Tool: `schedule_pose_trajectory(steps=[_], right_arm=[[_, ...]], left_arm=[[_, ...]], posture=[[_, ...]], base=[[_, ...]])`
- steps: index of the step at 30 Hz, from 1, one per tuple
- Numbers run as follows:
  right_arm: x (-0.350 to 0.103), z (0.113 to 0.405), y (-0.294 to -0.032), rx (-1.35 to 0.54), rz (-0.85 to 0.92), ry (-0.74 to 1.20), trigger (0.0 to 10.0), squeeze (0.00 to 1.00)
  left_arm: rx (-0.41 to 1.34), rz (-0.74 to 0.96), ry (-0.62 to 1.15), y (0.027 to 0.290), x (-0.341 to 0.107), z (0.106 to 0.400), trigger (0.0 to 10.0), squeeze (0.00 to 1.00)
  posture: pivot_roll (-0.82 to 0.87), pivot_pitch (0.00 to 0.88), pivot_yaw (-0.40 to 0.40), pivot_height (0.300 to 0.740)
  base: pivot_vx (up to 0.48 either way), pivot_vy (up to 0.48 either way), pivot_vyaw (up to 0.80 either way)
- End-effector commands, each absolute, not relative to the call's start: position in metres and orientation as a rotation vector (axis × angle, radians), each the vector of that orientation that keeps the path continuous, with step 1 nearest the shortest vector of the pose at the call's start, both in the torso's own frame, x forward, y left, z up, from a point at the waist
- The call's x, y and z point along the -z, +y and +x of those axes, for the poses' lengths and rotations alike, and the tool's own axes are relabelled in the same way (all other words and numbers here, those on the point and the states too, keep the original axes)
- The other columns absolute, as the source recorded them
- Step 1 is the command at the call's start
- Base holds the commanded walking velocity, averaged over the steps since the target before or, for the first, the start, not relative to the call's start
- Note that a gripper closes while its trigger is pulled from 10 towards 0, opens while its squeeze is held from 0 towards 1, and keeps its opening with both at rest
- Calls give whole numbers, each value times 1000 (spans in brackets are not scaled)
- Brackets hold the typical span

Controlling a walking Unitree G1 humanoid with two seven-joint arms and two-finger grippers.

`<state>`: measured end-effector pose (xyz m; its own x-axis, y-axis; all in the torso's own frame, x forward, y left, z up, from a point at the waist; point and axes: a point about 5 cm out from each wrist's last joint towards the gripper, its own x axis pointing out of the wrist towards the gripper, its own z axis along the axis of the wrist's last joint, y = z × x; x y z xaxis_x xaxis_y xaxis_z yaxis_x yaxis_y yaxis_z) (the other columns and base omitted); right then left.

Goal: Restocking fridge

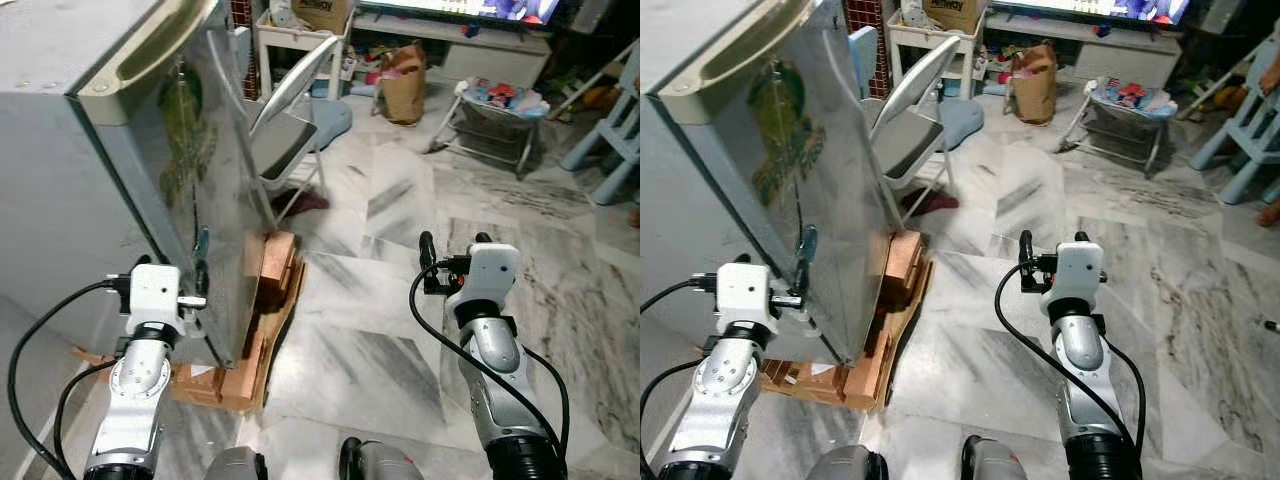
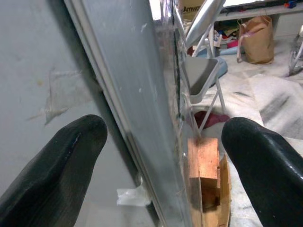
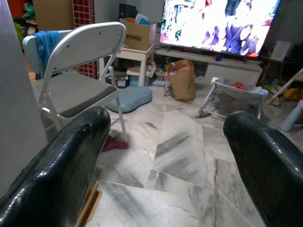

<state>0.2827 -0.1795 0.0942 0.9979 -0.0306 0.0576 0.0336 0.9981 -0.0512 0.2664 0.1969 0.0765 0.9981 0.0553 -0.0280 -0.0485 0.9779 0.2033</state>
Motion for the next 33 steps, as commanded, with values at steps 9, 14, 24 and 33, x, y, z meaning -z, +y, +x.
schedule_pose_trajectory(steps=[9,14,24,33], right_arm=[[-97,281,-186,55,-61,-63,10000,0],[-97,279,-188,57,-65,-60,10000,0],[-79,272,-191,73,-90,19,10000,0],[-44,245,-224,165,-119,268,10000,0]], left_arm=[[-94,224,6,212,-90,296,10000,0],[-111,227,-12,221,-99,311,10000,0],[71,192,-41,182,-111,340,10000,0],[556,155,-134,62,-132,341,10000,0]], posture=[[22,103,-27,740],[21,105,-28,740],[25,107,-26,740],[13,109,-25,740]], base=[[0,0,0],[0,0,0],[0,0,0],[0,0,0]])
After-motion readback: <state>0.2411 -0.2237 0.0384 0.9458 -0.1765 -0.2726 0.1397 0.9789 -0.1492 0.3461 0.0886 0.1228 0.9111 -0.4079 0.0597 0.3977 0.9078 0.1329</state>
